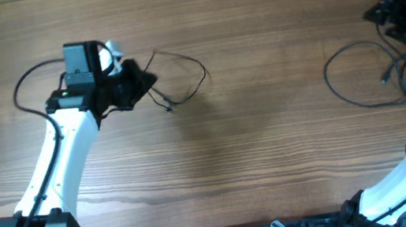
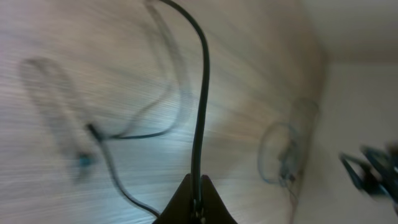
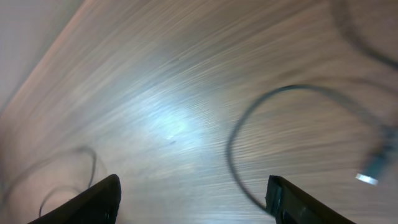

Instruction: Untangle cables

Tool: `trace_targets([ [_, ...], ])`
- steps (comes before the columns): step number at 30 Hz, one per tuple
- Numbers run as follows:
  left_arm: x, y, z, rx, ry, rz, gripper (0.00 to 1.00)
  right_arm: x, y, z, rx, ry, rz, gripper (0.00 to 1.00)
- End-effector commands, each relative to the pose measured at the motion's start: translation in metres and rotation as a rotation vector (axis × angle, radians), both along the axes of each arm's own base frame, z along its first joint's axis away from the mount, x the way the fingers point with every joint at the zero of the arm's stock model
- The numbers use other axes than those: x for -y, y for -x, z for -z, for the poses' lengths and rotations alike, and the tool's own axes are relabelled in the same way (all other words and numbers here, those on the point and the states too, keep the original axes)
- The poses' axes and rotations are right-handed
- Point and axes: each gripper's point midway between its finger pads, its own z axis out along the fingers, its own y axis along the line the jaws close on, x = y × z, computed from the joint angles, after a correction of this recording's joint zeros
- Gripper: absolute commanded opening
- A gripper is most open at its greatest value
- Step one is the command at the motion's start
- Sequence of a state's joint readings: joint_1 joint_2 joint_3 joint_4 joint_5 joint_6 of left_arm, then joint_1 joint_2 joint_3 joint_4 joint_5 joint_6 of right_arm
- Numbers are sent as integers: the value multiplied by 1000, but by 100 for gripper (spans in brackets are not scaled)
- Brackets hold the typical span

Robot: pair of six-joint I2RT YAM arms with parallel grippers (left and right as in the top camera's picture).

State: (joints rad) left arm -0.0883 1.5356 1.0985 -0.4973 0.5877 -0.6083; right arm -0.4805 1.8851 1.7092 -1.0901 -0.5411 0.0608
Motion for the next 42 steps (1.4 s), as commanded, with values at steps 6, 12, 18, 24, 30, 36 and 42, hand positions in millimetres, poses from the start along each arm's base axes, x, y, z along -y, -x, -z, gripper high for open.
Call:
trace_targets([
  [6, 79, 31, -18, 184, 42, 390, 4, -74, -3, 9, -28, 14, -244, 77],
  [12, 58, 26, -1, 158, -74, 339, 68, -116, 2, 12, -40, 37, -390, 77],
  [18, 19, 25, 18, 56, -154, 235, 74, -175, 9, 13, -45, 45, -549, 77],
  [24, -33, 26, 37, -53, -284, 89, 82, -253, 21, 16, -58, 41, -672, 77],
  [30, -81, 26, 45, -164, -298, -120, 87, -306, 34, 37, -155, 118, -628, 77],
  [36, -112, 27, 47, -203, -282, -220, 90, -339, 52, 63, -294, 179, -462, 78],
  [42, -116, 29, 48, -215, -281, -232, 91, -348, 61, 90, -344, 330, -330, 78],
])
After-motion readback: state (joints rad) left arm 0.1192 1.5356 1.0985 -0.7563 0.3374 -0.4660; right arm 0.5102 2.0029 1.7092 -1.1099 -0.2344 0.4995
